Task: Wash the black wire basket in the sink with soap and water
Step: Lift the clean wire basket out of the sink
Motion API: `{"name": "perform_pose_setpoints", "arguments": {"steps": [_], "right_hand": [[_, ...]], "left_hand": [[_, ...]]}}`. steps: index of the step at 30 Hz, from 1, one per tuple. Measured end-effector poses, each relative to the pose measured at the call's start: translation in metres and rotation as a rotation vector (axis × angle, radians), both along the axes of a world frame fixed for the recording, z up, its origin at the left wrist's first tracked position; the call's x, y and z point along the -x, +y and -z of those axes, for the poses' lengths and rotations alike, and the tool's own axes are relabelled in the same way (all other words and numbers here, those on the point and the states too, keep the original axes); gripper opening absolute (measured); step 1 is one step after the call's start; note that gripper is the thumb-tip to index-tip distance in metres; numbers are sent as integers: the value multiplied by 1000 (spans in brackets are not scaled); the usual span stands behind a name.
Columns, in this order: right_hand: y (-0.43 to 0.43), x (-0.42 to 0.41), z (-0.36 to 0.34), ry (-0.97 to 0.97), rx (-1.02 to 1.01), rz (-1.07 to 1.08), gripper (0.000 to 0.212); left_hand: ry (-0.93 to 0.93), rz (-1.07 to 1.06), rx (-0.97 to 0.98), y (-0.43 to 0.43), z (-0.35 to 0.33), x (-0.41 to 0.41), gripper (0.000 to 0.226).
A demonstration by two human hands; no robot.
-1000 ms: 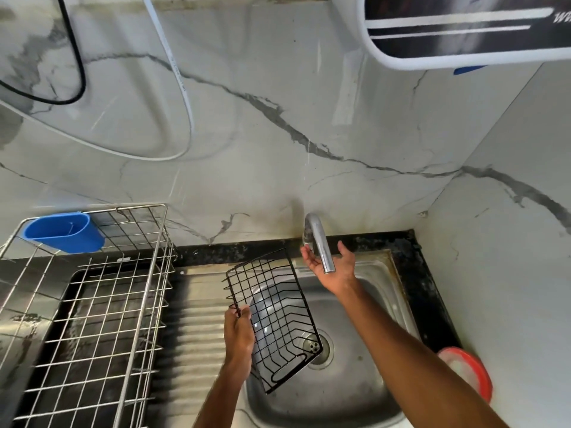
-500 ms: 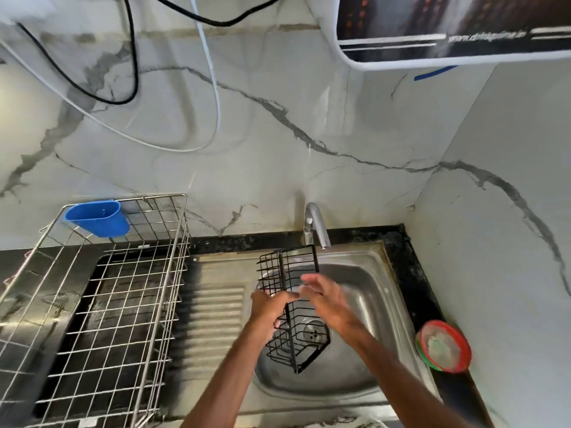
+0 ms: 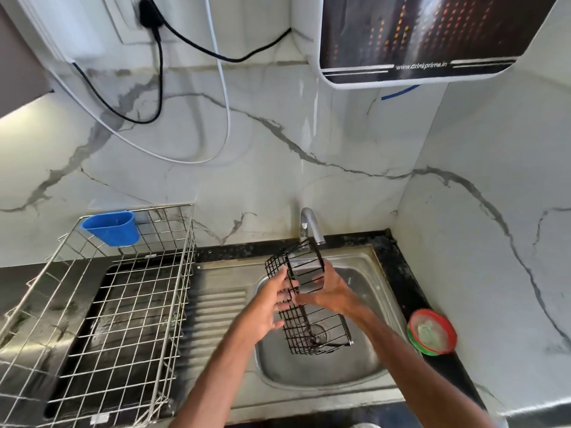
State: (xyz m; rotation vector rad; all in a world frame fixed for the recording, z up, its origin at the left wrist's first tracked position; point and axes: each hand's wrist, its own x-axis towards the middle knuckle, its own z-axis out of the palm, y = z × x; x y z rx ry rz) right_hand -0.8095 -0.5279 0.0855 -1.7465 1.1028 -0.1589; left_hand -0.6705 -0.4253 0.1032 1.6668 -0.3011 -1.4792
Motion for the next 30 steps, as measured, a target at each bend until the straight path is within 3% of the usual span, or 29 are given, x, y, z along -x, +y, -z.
{"name": "perform_pose_setpoints", "arguments": {"steps": [5,10,13,15,17,18,20,21,23,25,27,30], "right_hand": [[11,-6,-8,80,161,165,124],[16,-4,-22,-20,314,201,113],[22,2,-30,-73,389,231,104],[24,5,-34,-102,410,247,104],[25,9,-38,-124,399,262,104],[24,10,-38,-132,390,272,101],[21,13,-41,-148,375,280,92],[19,14,-44,-160,371,279,87],[14,16,-51,-200,364,261,81],[9,17,-65,-252,334,225,78],[1,16,-83,-329,297,180,76],[-10,11,-110,-509,234,160,81]], "left_hand": [[-235,153,150,10,-15,9,58],[-405,159,285,18,-28,8,51],[-494,192,407,26,-32,7,27],[-578,147,491,29,-31,7,16],[-709,-40,550,32,-25,3,8],[-793,-134,544,34,-21,-1,12],[-913,-191,419,37,-12,-12,52],[-871,-154,317,38,-9,-19,78],[-578,-14,211,38,-14,-30,117],[-337,111,264,35,-24,-40,136],[-306,172,348,30,-35,-49,136],[-324,117,481,21,-65,-64,117]]}}
